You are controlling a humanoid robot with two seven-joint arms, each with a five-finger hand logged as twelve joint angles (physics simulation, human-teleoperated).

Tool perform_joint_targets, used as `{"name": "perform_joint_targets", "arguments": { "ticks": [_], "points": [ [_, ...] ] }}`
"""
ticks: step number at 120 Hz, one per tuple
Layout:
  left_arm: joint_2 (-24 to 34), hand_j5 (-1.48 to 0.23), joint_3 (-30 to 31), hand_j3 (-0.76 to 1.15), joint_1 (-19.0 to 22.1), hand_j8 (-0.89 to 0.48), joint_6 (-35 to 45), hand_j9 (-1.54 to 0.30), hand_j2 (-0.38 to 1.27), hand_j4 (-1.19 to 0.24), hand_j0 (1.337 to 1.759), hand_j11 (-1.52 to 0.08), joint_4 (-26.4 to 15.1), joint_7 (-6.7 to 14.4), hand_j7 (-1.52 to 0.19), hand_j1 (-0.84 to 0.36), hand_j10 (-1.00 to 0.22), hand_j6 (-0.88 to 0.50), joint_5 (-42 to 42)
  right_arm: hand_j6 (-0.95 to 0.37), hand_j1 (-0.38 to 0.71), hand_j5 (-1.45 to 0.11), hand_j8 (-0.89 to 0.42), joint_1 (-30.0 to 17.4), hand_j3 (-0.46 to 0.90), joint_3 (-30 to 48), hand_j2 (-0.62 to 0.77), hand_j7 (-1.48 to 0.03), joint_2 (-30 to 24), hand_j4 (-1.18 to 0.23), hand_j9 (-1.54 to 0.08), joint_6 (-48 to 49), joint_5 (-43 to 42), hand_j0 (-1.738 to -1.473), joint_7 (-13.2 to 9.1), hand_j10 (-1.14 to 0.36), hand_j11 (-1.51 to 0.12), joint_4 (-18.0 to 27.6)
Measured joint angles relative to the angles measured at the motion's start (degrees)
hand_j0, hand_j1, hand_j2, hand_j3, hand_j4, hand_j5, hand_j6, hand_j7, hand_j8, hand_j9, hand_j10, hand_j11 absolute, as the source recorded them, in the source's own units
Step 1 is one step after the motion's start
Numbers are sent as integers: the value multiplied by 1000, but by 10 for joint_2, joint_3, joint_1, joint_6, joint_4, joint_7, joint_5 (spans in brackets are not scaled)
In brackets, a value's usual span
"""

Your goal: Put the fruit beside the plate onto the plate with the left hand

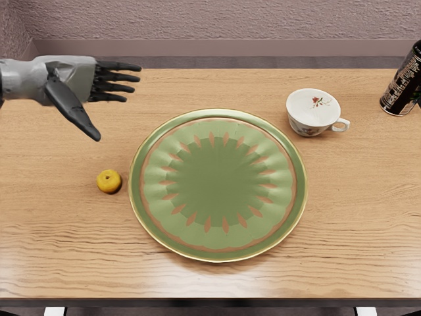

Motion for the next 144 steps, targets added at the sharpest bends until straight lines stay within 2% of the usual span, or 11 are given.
{"name": "perform_joint_targets", "arguments": {
  "ticks": [32, 45, 59, 67, 81, 98, 107, 127, 144],
  "points": [
    [29, -22, -10, 0, 16, -18, -30, -22, 4, -18, 1658, -22, 24, 0, -22, 330, -17, -18, -1, -15, -331, -20, -15, -1, 0, 1, -3, -20, 0, -15, -20, 0, 0, -1658, 0, -15, -20, -2],
    [24, -28, -7, 0, 17, -23, -31, -28, 5, -23, 1658, -28, 26, 0, -28, 323, -22, -23, 56, -15, -331, -20, -15, -1, 0, 1, -3, -20, 0, -15, -20, 0, 0, -1658, 0, -15, -20, -2],
    [30, -56, 23, 0, 17, -45, 9, -56, 9, -44, 1658, -56, 22, 0, -56, 298, -44, -45, 128, -15, -331, -20, -15, -1, 0, 1, -3, -20, 0, -15, -20, 0, 0, -1658, 0, -15, -20, -2],
    [38, -71, 56, 0, 17, -57, 52, -71, 11, -57, 1658, -71, 11, 0, -71, 284, -56, -57, 158, -15, -331, -20, -15, -1, 0, 1, -3, -20, 0, -15, -20, 0, 0, -1658, 0, -15, -20, -2],
    [46, -90, 162, 0, 14, -72, 223, -90, 15, -72, 1658, -90, -56, -26, -90, 267, -71, -73, 237, -15, -331, -20, -15, -1, 0, 1, -3, -20, 0, -15, -20, 0, 0, -1658, 0, -15, -20, -2],
    [29, -105, 270, 0, 5, -85, 393, -104, 18, -84, 1658, -104, -108, -38, -105, 254, -84, -85, 316, -15, -331, -20, -15, -1, 0, 1, -3, -20, 0, -15, -20, 0, 0, -1658, 0, -15, -20, -2],
    [13, -110, 308, 0, -5, -89, 443, -109, 19, -88, 1658, -109, -121, -40, -110, 250, -88, -90, 335, -15, -331, -20, -15, -1, 0, 1, -3, -20, 0, -15, -20, 0, 0, -1658, 0, -15, -20, -2],
    [-38, -113, 420, 0, -58, -92, 547, -113, 20, -91, 1658, -112, -134, -40, -113, 247, -90, -92, 357, -15, -331, -20, -15, -1, 0, 1, -3, -20, 0, -15, -20, 0, 0, -1658, 0, -15, -20, -2],
    [-47, -122, 479, 0, -65, -98, 610, -122, 21, -97, 1658, -122, -139, -38, -122, 239, -97, -99, 371, -15, -331, -20, -15, -1, 0, 1, -3, -20, 0, -15, -20, 0, 0, -1658, 0, -15, -20, -2]
  ]
}}
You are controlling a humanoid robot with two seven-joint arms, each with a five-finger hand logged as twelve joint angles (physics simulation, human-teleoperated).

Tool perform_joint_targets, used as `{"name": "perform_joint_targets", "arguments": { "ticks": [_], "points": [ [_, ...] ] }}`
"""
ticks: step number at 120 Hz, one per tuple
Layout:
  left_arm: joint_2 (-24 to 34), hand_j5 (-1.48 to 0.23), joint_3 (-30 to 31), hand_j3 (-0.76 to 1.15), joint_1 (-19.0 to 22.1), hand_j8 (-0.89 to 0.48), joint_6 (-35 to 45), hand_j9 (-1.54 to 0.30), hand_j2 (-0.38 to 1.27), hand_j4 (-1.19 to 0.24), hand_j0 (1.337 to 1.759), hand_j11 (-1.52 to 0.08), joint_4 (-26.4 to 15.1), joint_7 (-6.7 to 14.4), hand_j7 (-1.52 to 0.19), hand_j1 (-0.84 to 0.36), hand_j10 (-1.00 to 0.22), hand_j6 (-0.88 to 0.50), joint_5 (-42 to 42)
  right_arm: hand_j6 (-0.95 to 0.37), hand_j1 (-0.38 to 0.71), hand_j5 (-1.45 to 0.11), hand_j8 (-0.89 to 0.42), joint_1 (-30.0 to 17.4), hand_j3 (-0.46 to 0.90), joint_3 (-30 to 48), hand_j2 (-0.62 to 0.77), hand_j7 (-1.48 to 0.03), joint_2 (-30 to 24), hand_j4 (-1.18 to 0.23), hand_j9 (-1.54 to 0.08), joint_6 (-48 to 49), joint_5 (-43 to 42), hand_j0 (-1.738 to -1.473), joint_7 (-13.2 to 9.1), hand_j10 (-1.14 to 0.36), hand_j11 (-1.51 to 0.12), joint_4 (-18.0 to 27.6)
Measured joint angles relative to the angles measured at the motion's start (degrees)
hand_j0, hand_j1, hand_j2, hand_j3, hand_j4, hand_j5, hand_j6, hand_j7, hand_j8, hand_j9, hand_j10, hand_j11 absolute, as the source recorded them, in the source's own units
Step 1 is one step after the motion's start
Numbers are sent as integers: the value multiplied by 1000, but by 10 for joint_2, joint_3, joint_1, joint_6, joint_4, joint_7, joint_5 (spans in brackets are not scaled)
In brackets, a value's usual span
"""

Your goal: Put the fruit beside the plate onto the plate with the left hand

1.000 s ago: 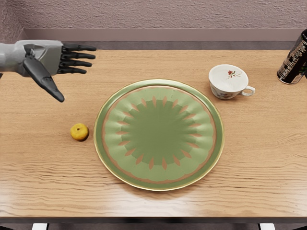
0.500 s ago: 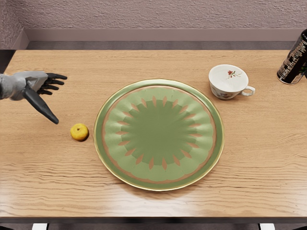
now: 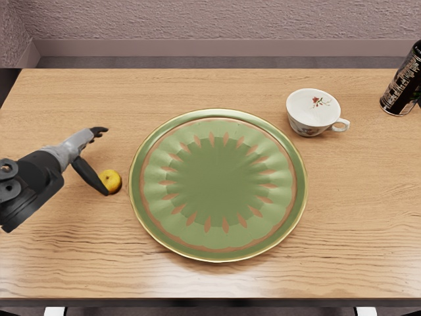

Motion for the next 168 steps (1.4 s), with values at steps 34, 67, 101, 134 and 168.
{"name": "perform_joint_targets", "arguments": {
  "ticks": [34, 67, 101, 134, 168],
  "points": [
    [-3, -273, 39, 0, -3, -214, 42, -273, 45, -213, 1658, -273, -2, 3, -273, 99, -213, -214, 10, -15, -331, -20, -15, 0, 0, 0, -3, -20, 0, -15, -20, 0, 0, -1658, 0, -15, -20, 0],
    [-11, -323, 50, 0, -9, -252, 38, -323, 53, -251, 1658, -323, -6, 1, -323, 54, -251, -252, 19, -15, -331, -19, -15, 0, 0, 0, -3, -19, 0, -15, -19, 0, 0, -1658, 0, -15, -19, 0],
    [-12, -369, 54, 0, -14, -287, 26, -369, 60, -286, 1658, -369, -13, -1, -369, 11, -286, -287, 21, -15, -331, -20, -15, 0, 0, 0, -3, -20, 0, -15, -20, 0, 0, -1658, 0, -15, -20, 0],
    [-18, -463, 55, 0, -17, -359, 25, -463, 75, -358, 1658, -462, -14, -1, -463, -75, -358, -359, 23, -15, -331, -20, -15, 0, 0, 0, -3, -20, 0, -15, -20, 0, 0, -1658, 0, -15, -20, 0],
    [-19, -494, 58, 0, -16, -382, 17, -493, 79, -381, 1658, -493, -13, -1, -494, -104, -382, -382, 23, -15, -331, -20, -15, 0, 0, 0, -3, -20, 0, -15, -20, 0, 0, -1658, 0, -15, -20, 0]
  ]
}}
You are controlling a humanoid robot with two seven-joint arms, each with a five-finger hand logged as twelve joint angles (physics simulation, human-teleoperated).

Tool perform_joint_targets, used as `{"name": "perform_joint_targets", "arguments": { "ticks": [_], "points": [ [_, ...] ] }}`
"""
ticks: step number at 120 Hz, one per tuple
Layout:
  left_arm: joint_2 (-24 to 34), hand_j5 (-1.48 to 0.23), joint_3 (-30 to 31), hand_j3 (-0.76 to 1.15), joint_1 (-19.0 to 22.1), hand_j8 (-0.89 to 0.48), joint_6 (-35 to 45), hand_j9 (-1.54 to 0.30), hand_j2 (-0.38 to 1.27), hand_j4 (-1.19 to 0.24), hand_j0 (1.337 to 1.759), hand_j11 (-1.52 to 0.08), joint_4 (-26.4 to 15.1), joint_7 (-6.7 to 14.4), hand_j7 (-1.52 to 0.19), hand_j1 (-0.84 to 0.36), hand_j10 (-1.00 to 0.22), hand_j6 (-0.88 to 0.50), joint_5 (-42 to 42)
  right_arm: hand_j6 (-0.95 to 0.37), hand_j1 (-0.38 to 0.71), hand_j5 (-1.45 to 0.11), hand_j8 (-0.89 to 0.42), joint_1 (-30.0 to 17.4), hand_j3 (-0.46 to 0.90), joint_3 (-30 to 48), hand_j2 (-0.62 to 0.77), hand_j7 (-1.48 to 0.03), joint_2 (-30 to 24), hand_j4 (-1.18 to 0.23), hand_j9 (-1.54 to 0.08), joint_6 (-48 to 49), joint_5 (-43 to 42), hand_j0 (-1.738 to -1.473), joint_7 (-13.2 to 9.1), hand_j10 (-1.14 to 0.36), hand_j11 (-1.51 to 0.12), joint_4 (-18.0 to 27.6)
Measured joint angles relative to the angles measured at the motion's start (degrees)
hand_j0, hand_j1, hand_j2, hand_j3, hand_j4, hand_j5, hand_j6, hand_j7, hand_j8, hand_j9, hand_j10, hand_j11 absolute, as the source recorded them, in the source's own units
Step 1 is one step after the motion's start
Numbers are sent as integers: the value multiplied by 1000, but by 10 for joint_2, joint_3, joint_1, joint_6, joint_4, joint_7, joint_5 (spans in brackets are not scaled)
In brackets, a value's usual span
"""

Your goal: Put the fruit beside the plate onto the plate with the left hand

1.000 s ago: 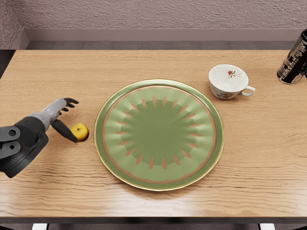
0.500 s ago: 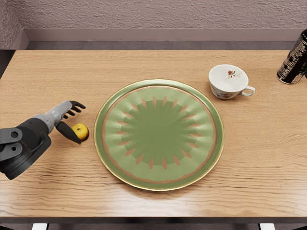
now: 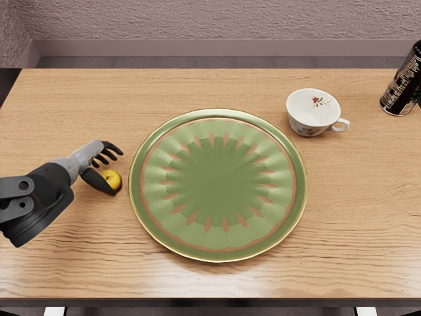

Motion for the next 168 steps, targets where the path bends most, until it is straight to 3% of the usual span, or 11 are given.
{"name": "perform_joint_targets", "arguments": {
  "ticks": [43, 84, 117, 129, 168],
  "points": [
    [7, -650, 6, 0, 0, -499, 2, -650, 154, -498, 1658, -651, 2, 1, -650, -236, -498, -499, 4, -15, -331, -20, -15, 0, 0, 0, -3, -20, 0, -15, -20, 0, 0, -1658, 0, -15, -20, 0],
    [5, -696, 14, 0, 0, -504, -1, -743, 99, -547, 1650, -744, 4, 1, -723, -230, -523, -498, 12, -15, -331, -20, -15, 0, 0, 0, -3, -20, 0, -15, -20, 0, 0, -1658, 0, -15, -20, 0],
    [3, -692, 19, 0, 0, -516, 0, -771, 237, -605, 1652, -772, 6, 3, -729, -271, -564, -501, 13, -15, -331, -20, -15, 0, 0, 0, -3, -20, 0, -15, -20, 0, 0, -1658, 0, -15, -20, 0],
    [3, -705, 20, 0, 0, -495, -1, -800, 156, -623, 1650, -802, 6, 2, -747, -254, -573, -498, 15, -15, -331, -20, -15, 0, 0, 0, -3, -20, 0, -15, -20, 0, 0, -1658, 0, -15, -20, 0],
    [9, -807, 27, 0, -25, -496, -1, -832, 327, -632, 1655, -833, 4, 3, -813, -272, -619, -486, 2, -15, -331, -20, -15, 0, 0, 0, -3, -20, 0, -15, -20, 0, 0, -1658, 0, -15, -20, 0]
  ]
}}
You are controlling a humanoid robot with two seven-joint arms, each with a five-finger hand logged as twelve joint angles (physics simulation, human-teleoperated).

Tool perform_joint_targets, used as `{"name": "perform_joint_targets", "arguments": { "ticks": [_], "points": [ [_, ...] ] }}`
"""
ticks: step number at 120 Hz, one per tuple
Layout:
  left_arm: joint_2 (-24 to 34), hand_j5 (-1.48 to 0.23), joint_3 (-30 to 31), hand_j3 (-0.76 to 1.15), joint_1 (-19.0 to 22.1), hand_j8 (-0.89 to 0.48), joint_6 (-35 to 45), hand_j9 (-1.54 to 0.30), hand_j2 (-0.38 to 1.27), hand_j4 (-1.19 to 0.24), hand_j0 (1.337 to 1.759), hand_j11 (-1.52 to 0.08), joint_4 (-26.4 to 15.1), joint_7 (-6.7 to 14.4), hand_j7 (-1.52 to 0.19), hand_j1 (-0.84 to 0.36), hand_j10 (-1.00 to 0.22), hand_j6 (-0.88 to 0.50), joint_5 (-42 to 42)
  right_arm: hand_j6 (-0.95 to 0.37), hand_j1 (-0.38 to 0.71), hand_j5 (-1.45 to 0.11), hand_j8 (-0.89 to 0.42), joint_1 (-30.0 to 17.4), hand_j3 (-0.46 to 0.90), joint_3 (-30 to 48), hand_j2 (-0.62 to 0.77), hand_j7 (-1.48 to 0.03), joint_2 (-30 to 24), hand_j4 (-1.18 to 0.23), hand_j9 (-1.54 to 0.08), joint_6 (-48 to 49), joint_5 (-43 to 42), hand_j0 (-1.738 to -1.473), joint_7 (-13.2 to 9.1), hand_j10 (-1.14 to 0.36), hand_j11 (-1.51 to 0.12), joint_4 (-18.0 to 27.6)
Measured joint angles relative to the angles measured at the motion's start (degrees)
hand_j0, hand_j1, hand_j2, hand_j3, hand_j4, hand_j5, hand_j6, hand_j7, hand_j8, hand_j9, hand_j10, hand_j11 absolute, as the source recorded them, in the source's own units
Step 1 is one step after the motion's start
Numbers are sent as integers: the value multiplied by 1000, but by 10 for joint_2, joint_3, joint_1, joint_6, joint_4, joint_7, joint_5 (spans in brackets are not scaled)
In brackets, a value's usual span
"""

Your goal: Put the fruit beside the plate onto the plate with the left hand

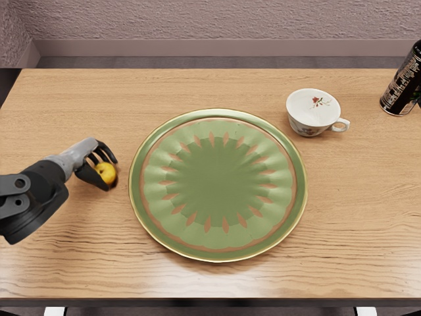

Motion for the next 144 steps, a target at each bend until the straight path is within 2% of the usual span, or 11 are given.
{"name": "perform_joint_targets", "arguments": {
  "ticks": [50, 71, 144],
  "points": [
    [7, -836, 3, 0, -14, -493, -11, -831, 357, -625, 1657, -831, -4, -3, -826, -283, -628, -479, -3, -15, -331, -20, -15, 0, 0, 0, -3, -20, 0, -15, -20, 0, 0, -1658, 0, -15, -20, 0],
    [8, -838, 1, 0, -22, -493, -18, -831, 311, -625, 1656, -831, -7, -4, -829, -267, -629, -476, -3, -15, -331, -20, -15, 0, 0, 0, -3, -20, 0, -15, -20, 0, 0, -1658, 0, -15, -20, 0],
    [9, -843, -9, 0, -52, -499, -41, -835, 308, -627, 1656, -835, -19, -3, -836, -258, -631, -480, -5, -15, -331, -20, -15, 0, 0, 0, -3, -20, 0, -15, -20, 0, 0, -1658, 0, -15, -20, 0]
  ]
}}
